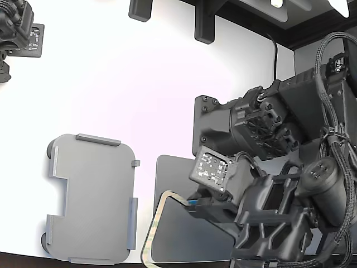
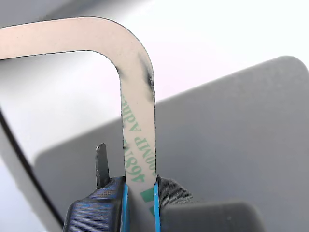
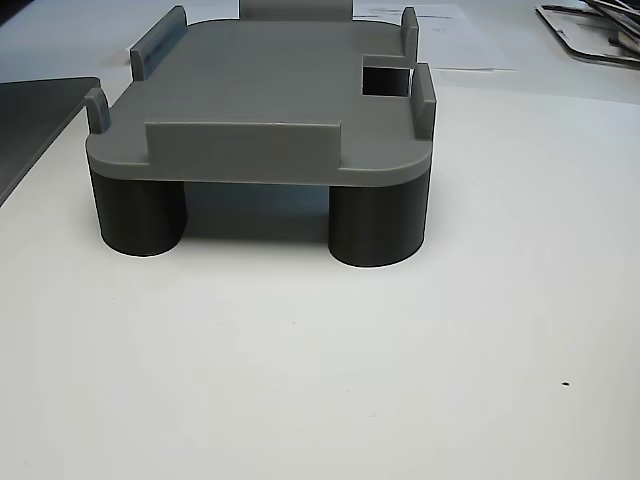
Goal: Move top rectangular frame to the holder.
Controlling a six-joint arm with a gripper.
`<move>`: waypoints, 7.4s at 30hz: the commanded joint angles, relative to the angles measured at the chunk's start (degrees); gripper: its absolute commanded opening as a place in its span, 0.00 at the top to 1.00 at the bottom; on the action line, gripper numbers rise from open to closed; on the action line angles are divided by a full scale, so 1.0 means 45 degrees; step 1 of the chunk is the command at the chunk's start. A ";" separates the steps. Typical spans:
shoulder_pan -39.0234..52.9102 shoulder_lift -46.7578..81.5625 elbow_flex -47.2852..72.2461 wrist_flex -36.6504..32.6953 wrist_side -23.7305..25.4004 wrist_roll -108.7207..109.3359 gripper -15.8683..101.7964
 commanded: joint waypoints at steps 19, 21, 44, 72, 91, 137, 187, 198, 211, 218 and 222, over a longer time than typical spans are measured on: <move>-0.2969 -0.4277 -0.4453 0.0117 0.0566 0.9062 0.96; -0.3223 -0.4473 -0.4707 0.0117 0.0742 0.9629 0.96; -0.3809 -0.4883 -0.4902 0.0156 -0.0742 1.1113 0.97; -0.4453 -0.5469 -0.4473 0.0156 -0.0762 1.0137 0.97; -0.4414 -0.5449 -0.4199 0.0156 -0.0801 1.0078 0.97; -0.4238 -0.5938 -0.4531 0.0156 -0.0742 1.0371 0.94; -0.7344 0.0977 -0.1152 -0.1953 0.3652 -0.4766 0.02; -1.3535 0.6074 0.4727 -0.6387 -0.1348 -1.4746 0.02; -1.3184 0.9316 0.9219 -0.8633 -0.2891 -1.6484 0.01; -1.2148 1.0937 1.0879 -0.9043 -0.2285 -1.6602 0.01; -1.2246 1.1523 1.1230 -0.8984 -0.2402 -1.6504 0.01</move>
